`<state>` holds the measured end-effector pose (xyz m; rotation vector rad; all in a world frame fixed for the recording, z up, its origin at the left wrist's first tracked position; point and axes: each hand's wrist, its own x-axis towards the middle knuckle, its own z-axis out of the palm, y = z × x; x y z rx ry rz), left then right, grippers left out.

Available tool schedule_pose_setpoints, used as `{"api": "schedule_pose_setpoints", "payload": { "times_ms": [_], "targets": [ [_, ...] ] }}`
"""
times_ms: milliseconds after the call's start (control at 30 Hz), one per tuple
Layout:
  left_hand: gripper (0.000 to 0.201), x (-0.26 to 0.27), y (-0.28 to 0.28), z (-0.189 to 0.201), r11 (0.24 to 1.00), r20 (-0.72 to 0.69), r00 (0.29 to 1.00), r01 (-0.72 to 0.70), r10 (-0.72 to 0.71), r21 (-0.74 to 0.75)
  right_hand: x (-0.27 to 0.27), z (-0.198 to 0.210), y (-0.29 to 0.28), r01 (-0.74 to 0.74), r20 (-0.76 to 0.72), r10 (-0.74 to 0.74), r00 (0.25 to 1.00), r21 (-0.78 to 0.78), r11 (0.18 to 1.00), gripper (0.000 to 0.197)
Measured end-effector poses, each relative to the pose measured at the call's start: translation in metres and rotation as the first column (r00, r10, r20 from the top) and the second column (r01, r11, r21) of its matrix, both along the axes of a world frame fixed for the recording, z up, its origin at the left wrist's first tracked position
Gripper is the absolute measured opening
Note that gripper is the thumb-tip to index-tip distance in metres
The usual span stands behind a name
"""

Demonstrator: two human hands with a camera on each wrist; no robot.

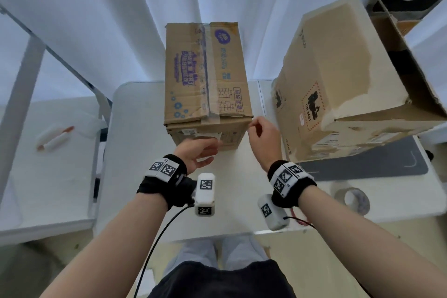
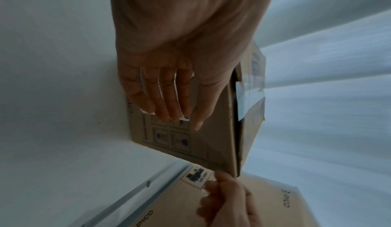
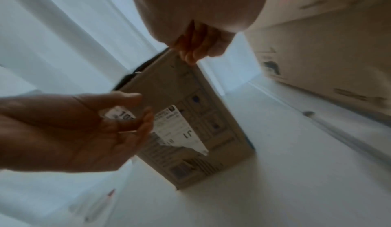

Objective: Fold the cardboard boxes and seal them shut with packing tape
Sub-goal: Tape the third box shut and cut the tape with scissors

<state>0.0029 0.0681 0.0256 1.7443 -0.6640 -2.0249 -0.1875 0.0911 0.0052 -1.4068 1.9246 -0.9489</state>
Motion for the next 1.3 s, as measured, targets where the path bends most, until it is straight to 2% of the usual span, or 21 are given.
{"api": "schedule_pose_setpoints", "payload": {
  "times_ms": [67, 133, 300, 367, 467, 500, 567, 667, 733, 800, 900, 1033, 1100, 1200, 1300],
  "targets": [
    [0.032, 0.011, -0.002, 0.009, 0.999, -0.018, 1.000, -0.023, 0.023, -0.029, 0.016, 0.022, -0.015, -0.004, 0.024, 0.008, 1.000, -0.164, 0.987, 0.018],
    [0.033, 0.019, -0.003, 0.019, 0.998, -0.034, 0.999, -0.012, 0.010, -0.060, 0.025, 0.036, -0.028, -0.011, 0.007, 0.013, 1.000, -0.230, 0.973, 0.018],
    [0.017, 0.031, -0.008, 0.054, 0.982, -0.103, 0.991, 0.066, -0.085, -0.176, 0.033, 0.054, -0.047, -0.044, 0.002, 0.046, 0.999, -0.261, 0.964, 0.023],
    [0.019, 0.037, -0.014, 0.069, 0.966, -0.148, 0.986, 0.036, -0.076, -0.257, 0.036, 0.059, -0.050, -0.138, -0.015, 0.139, 0.990, -0.251, 0.958, 0.029],
    [0.027, 0.044, -0.031, 0.084, 0.909, -0.205, 0.979, -0.085, -0.001, -0.409, 0.040, 0.067, -0.057, -0.288, -0.046, 0.284, 0.958, -0.146, 0.946, 0.036],
    [0.027, 0.045, -0.038, 0.085, 0.877, -0.167, 0.986, -0.104, 0.027, -0.470, 0.041, 0.068, -0.061, -0.324, -0.044, 0.321, 0.946, -0.096, 0.941, 0.041],
    [0.022, 0.044, -0.053, 0.082, 0.798, 0.054, 0.997, -0.015, 0.060, -0.603, 0.041, 0.070, -0.068, -0.387, -0.049, 0.387, 0.921, -0.006, 0.922, 0.051],
    [0.024, 0.038, -0.066, 0.073, 0.680, 0.395, 0.918, 0.301, -0.018, -0.669, 0.040, 0.068, -0.075, -0.482, -0.078, 0.488, 0.869, 0.085, 0.872, 0.056],
    [0.035, 0.037, -0.066, 0.064, 0.607, 0.525, 0.840, 0.490, -0.137, -0.625, 0.039, 0.063, -0.075, -0.521, -0.092, 0.534, 0.841, 0.129, 0.844, 0.059],
    [0.043, 0.039, -0.063, 0.054, 0.558, 0.575, 0.792, 0.577, -0.205, -0.596, 0.035, 0.057, -0.075, -0.531, -0.125, 0.549, 0.826, 0.150, 0.834, 0.063],
    [0.047, 0.042, -0.059, 0.041, 0.509, 0.617, 0.759, 0.622, -0.208, -0.595, 0.031, 0.050, -0.072, -0.552, -0.153, 0.569, 0.808, 0.143, 0.822, 0.064],
    [0.049, 0.044, -0.058, 0.030, 0.460, 0.686, 0.683, 0.707, -0.249, -0.537, 0.031, 0.040, -0.071, -0.569, -0.164, 0.576, 0.801, 0.093, 0.817, 0.056],
    [0.047, 0.044, -0.057, 0.028, 0.436, 0.721, 0.658, 0.727, -0.218, -0.531, 0.033, 0.037, -0.070, -0.578, -0.189, 0.579, 0.793, 0.068, 0.813, 0.047],
    [0.036, 0.038, -0.051, 0.023, 0.368, 0.759, 0.643, 0.732, -0.098, -0.573, 0.031, 0.036, -0.069, -0.601, -0.215, 0.595, 0.774, 0.046, 0.798, 0.035],
    [0.020, 0.034, -0.048, 0.014, 0.298, 0.747, 0.664, 0.713, 0.003, -0.635, 0.028, 0.033, -0.069, -0.621, -0.258, 0.608, 0.751, 0.039, 0.783, 0.030]
  ]
}}
